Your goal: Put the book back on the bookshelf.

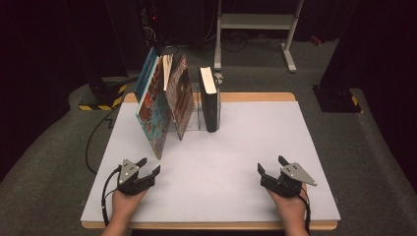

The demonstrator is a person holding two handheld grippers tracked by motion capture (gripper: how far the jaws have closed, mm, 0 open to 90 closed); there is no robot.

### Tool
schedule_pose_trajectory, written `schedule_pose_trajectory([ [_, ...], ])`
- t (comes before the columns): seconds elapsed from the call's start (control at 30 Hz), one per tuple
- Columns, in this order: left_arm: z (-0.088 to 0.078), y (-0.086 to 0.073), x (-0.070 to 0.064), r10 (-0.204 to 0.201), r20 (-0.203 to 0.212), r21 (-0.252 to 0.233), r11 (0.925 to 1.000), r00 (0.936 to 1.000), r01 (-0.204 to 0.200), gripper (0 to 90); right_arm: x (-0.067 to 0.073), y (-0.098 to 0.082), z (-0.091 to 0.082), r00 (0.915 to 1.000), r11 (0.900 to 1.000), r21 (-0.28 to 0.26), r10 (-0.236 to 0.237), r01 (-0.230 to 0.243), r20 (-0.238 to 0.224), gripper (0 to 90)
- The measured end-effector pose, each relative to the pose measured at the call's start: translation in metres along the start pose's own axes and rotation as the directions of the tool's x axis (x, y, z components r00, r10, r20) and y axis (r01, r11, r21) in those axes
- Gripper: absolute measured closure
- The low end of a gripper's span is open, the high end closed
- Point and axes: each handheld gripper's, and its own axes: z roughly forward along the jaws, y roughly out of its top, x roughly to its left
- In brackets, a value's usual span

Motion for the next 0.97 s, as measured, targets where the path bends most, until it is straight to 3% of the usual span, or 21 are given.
schedule_pose_trajectory([
  [0.17,-0.002,-0.004,-0.001,-0.009,0.013,-0.009,0.9999,0.9999,0.009,34.8,-0.009,-0.018,-0.002,0.9992,0.997,0.059,-0.04,0.04,0.002,19.9],
  [0.2,-0.002,-0.005,-0.002,0.009,0.021,-0.019,0.9998,0.9997,-0.009,34.4,-0.011,-0.021,-0.001,0.9994,0.997,0.071,-0.034,0.034,-0.009,18.6],
  [0.33,-0.004,-0.007,-0.004,0.039,0.033,-0.024,0.999,0.9987,-0.039,33.8,-0.011,-0.022,-0.004,0.9994,0.998,0.056,-0.033,0.034,-0.014,19.6],
  [0.47,-0.005,-0.006,-0.003,0.014,0.044,-0.033,0.9994,0.9989,-0.013,33.8,-0.011,-0.021,-0.002,0.9997,0.997,0.073,-0.023,0.023,-0.005,19.4],
  [0.97,-0.004,-0.006,-0.003,0.009,0.058,-0.021,0.9998,0.9983,-0.008,34.0,-0.013,-0.021,0.0,1.0,0.996,0.086,-0.002,0.002,0.003,18.5],
])
